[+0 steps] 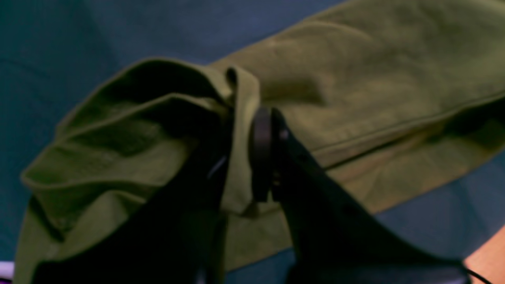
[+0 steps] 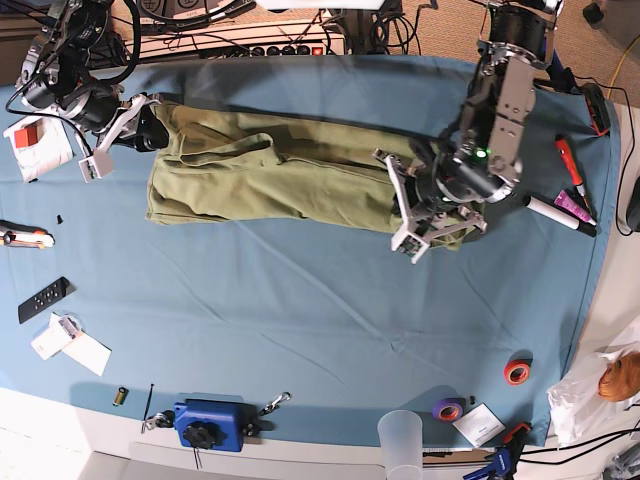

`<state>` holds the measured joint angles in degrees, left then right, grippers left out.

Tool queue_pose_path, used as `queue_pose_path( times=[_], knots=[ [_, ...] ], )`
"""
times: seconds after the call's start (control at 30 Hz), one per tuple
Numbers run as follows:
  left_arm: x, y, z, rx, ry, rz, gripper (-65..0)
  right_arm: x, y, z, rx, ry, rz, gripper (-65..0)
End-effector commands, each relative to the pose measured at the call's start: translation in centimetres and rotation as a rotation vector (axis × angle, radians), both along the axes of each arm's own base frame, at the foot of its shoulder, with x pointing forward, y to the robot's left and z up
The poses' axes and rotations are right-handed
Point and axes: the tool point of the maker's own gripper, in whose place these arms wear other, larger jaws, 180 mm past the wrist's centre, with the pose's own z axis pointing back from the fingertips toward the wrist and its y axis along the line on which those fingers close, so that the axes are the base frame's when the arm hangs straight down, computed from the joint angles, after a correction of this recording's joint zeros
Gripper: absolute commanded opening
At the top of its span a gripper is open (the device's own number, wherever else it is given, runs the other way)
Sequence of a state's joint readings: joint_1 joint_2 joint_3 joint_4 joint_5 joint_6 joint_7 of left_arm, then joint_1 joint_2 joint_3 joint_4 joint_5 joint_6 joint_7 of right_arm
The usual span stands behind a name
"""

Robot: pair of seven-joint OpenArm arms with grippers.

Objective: Layout the t-shirt on the table in an organized manner, then fold the t-shirt properly

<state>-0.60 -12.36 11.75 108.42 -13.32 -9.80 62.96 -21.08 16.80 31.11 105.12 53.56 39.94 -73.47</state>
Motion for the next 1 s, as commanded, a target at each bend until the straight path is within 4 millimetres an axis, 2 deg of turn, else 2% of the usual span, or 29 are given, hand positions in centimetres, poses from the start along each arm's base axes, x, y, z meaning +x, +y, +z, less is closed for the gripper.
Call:
queue_pose_path(
  times=[0.0,0.2,0.37,0.5,0.53,0.6,0.67,0.7,0.83,0.97],
  knots=[
    [1.0,-1.1,1.6,-0.034,-0.056,-0.006,-65.0,0.8,-0.2,1.2,-0.001,-0.050,0.003,-51.2],
    [0.8,-5.3,2.6,-0.078,-0.092,-0.043,-65.0,0.9,-0.2,1.2,0.000,-0.053,0.002,-51.2],
    [0.4,-7.1,2.9,-0.061,-0.115,-0.081,-65.0,0.8,-0.2,1.2,0.000,-0.053,0.002,-51.2],
    [0.2,-7.7,2.9,-0.066,-0.120,-0.098,-65.0,0.8,-0.2,1.2,0.000,-0.053,0.002,-51.2],
    [0.3,-7.7,3.1,-0.073,-0.129,-0.098,-63.3,0.8,-0.2,1.2,0.000,-0.053,0.002,-51.2],
    [0.4,-8.1,3.4,-0.095,-0.145,-0.101,-48.3,0.9,-0.2,1.2,0.000,-0.054,0.002,-51.2],
    [0.3,-8.7,3.8,-0.137,-0.147,-0.108,-38.0,0.9,-0.2,1.3,0.002,-0.059,0.001,-51.2],
    [0.2,-9.0,4.0,-0.157,-0.141,-0.112,-36.2,1.0,-0.2,1.4,0.003,-0.062,0.000,-51.2],
    [-0.2,-11.1,5.3,-0.250,-0.128,-0.124,-36.0,1.3,-0.1,1.6,0.009,-0.081,-0.005,-51.2],
    [-0.3,-12.5,8.9,-0.331,-0.186,-0.141,-36.0,1.3,-0.1,1.6,0.009,-0.084,-0.006,-51.2]
  ],
)
